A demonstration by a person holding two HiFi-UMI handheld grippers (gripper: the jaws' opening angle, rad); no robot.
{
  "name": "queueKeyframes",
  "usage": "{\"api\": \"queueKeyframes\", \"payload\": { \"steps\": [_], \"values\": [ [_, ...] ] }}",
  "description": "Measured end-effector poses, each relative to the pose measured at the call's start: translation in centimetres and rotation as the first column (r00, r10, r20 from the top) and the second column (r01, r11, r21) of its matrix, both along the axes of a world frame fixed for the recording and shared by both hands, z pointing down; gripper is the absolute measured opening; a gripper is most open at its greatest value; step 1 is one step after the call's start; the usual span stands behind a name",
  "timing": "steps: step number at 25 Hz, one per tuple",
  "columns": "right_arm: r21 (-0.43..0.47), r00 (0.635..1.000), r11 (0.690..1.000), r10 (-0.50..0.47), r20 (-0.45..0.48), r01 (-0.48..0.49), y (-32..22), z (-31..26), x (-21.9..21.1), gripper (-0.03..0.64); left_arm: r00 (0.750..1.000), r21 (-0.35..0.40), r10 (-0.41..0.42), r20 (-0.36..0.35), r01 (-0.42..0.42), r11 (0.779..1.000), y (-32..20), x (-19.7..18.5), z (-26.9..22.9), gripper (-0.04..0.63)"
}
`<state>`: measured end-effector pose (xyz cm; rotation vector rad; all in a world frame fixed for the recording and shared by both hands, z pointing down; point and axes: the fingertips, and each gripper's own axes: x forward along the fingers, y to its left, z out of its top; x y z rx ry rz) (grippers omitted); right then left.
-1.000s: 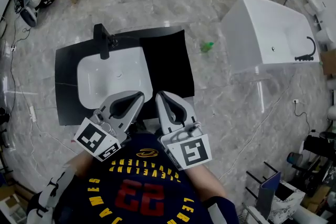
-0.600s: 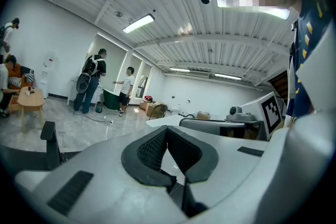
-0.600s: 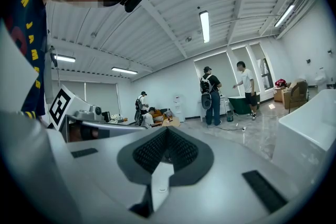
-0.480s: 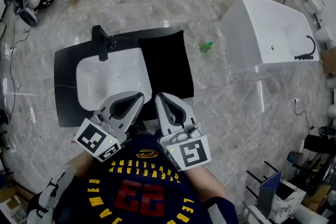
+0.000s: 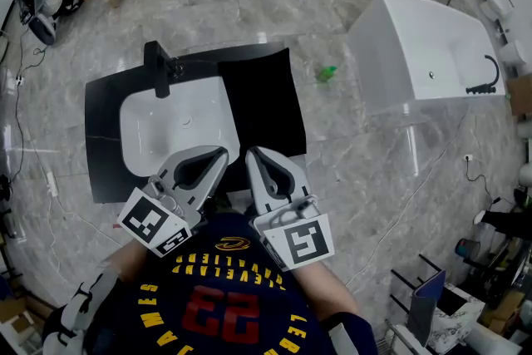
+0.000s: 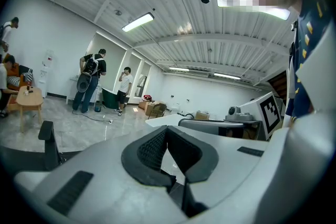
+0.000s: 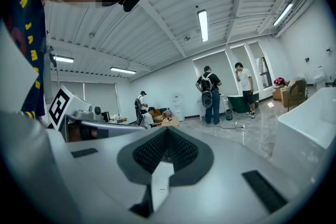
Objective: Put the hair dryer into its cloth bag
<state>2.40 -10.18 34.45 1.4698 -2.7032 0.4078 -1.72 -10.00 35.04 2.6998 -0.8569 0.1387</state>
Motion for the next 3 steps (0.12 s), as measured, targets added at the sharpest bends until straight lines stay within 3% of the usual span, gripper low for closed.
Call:
{"api": "queueKeyframes", "payload": {
  "steps": [3],
  "values": [
    [-0.001, 1.000, 1.000, 0.001, 0.000, -0.001, -0.24, -0.10, 0.06, 0.008, 1.000, 0.000, 0.001, 0.001, -0.001, 1.000, -0.19, 0.00, -0.10, 0.003]
  ]
}}
